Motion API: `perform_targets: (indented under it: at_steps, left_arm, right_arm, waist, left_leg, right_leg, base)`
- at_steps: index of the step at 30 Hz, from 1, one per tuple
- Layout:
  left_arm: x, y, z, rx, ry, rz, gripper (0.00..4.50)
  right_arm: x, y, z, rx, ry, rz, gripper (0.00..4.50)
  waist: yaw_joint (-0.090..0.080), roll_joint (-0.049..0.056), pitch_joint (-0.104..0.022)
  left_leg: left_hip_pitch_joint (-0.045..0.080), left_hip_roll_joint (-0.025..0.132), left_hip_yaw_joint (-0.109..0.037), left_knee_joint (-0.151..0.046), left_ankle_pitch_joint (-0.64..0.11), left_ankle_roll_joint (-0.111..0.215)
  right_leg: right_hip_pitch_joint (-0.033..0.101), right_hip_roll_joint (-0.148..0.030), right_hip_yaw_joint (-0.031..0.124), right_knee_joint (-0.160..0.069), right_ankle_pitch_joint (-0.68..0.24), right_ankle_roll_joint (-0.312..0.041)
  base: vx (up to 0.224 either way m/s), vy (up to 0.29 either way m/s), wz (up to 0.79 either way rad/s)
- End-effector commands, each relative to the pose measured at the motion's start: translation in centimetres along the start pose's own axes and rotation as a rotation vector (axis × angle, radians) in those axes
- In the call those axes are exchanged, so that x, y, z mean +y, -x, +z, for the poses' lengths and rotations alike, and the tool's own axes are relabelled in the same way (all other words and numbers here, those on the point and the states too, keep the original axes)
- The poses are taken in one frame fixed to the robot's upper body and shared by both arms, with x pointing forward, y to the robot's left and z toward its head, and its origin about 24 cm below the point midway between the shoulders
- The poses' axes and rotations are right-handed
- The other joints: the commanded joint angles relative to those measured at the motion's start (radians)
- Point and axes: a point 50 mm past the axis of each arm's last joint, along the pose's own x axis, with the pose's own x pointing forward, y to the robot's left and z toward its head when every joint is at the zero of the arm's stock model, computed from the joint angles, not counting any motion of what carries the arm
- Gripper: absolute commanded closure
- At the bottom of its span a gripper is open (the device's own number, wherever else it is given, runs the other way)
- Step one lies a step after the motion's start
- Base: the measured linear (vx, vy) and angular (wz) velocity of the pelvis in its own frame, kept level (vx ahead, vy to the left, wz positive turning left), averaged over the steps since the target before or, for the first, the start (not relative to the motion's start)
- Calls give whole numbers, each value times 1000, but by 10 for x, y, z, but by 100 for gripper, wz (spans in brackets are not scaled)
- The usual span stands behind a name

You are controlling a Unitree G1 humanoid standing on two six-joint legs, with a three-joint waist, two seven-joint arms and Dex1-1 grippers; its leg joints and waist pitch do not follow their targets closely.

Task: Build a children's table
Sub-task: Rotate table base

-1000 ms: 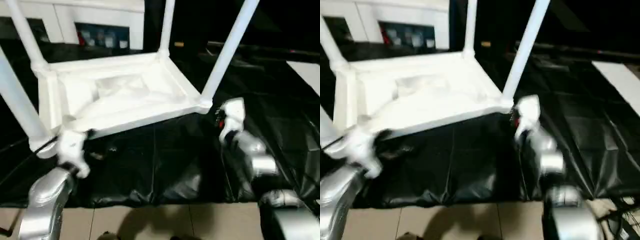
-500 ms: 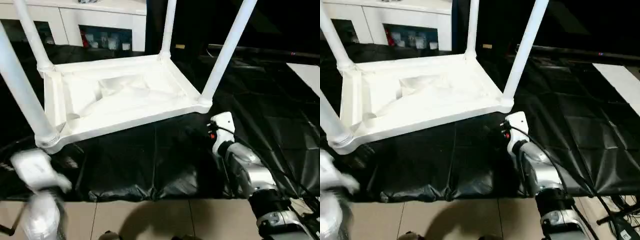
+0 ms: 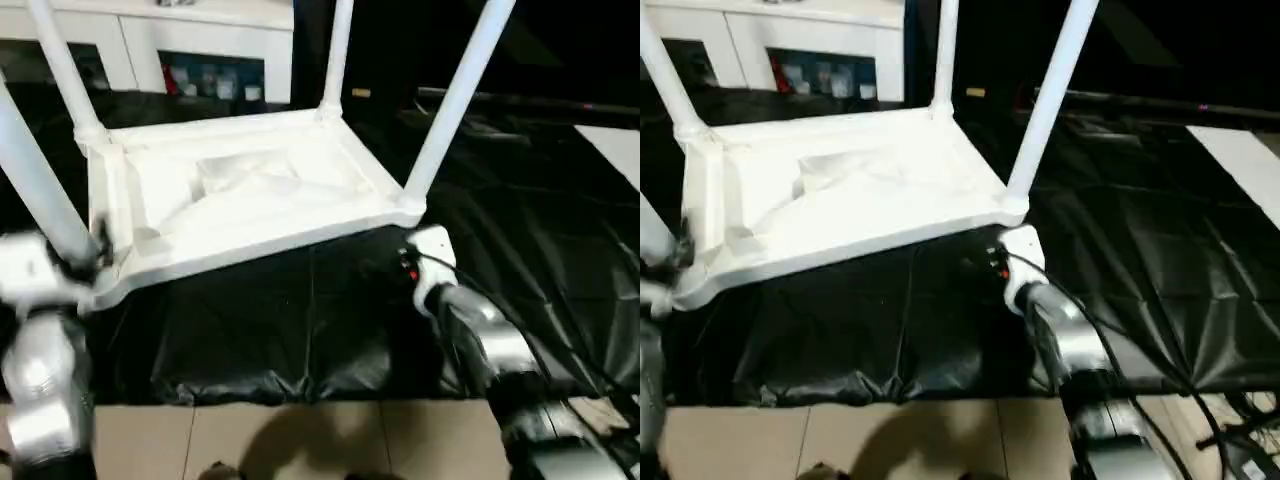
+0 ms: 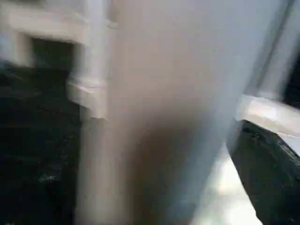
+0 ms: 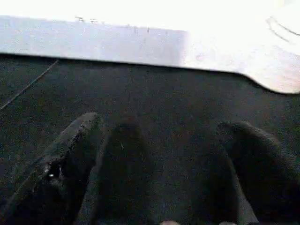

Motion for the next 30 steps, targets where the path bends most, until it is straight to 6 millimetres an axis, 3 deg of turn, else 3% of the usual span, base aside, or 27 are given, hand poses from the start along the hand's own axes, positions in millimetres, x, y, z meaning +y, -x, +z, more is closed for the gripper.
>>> perform_targets:
  at_steps: [1, 5, 7, 8, 9, 11, 12, 18, 20, 22, 23, 26, 30]
  left_arm:
    - [-11, -5, -7, 69, 108, -201, 0]
    - [-22, -2, -7, 174, 177, -474, 0]
    - [-38, 4, -6, 294, 271, -703, 0]
    - [-40, 4, -6, 303, 279, -722, 0]
    - [-47, 5, -6, 321, 302, -775, 0]
    - [-62, 7, -6, 343, 326, -873, 0]
    - [-83, 9, -7, 364, 372, -984, 0]
    - [-122, 15, -7, 383, 439, -1161, 0]
    - [-152, 23, -5, 408, 490, -1297, 0]
    - [-161, 24, -5, 412, 505, -1327, 0]
    - [-164, 25, -5, 413, 511, -1338, 0]
    - [-181, 22, -6, 413, 526, -1382, 0]
    - [-193, 8, -15, 392, 452, -1325, 0]
  right_arm:
    - [-2, -3, 0, 16, 23, -4, 4]
    - [-1, -8, 1, 42, 25, -2, 4]
    - [4, -13, 0, 60, 33, 10, 4]
    - [5, -13, 0, 63, 35, 11, 4]
    - [6, -14, -1, 65, 32, 18, 4]
    - [10, -16, -2, 67, 32, 28, 4]
    - [17, -19, -2, 63, 34, 55, 4]
    - [34, -23, -4, 49, 46, 128, 4]
    - [50, -26, -7, 50, 58, 187, 4]
    - [54, -27, -9, 49, 60, 199, 4]
    - [55, -27, -9, 48, 61, 201, 4]
    - [62, -28, -11, 50, 69, 231, 4]
    - [61, -28, -12, 55, 82, 219, 4]
  waist:
    - [1, 39, -71]
    - [7, 35, -72]
    - [14, 31, -71]
    - [17, 34, -71]
    - [20, 29, -67]
    - [23, 31, -67]
    - [21, 29, -67]
    - [9, 23, -63]
    - [0, 20, -62]
    - [-6, 21, -62]
    - [-15, 19, -63]
    - [-27, 16, -65]
    - [-26, 17, -65]
  left_leg:
    - [29, -4, 5, -74, -377, -58]
    - [31, 1, 10, -75, -339, -54]
    - [32, 1, 13, -76, -329, -56]
    - [33, 3, 14, -76, -327, -59]
    - [36, 5, 18, -77, -346, -61]
    - [30, 6, 15, -79, -342, -62]
    - [32, 8, 15, -79, -350, -68]
    - [27, 3, 10, -81, -380, -69]
    - [26, 3, 9, -81, -387, -71]
    - [24, 2, 8, -81, -385, -68]
    - [18, 0, 6, -82, -374, -68]
    - [19, -1, 6, -80, -364, -61]
    - [23, -1, 9, -77, -350, -44]
  right_leg:
    - [28, -37, 27, -64, -238, -194]
    - [36, -37, 27, -56, -185, -216]
    - [36, -36, 27, -52, -187, -221]
    - [37, -38, 27, -48, -188, -223]
    - [35, -37, 28, -53, -205, -223]
    - [40, -43, 30, -53, -220, -217]
    - [39, -45, 30, -53, -230, -214]
    - [43, -45, 33, -64, -322, -174]
    - [43, -44, 33, -66, -343, -169]
    - [44, -42, 32, -66, -343, -169]
    - [50, -42, 31, -65, -351, -163]
    - [49, -40, 31, -66, -332, -168]
    - [47, -38, 33, -68, -302, -178]
  base:
    - [0, 0, 0]
    - [0, 0, 0]
    - [0, 0, 0]
    - [0, 0, 0]
    - [0, 0, 0]
    - [0, 0, 0]
    - [0, 0, 0]
    - [0, 0, 0]
    - [0, 0, 0]
    - [0, 0, 0]
    - [0, 0, 0]
    - [0, 0, 0]
    - [0, 0, 0]
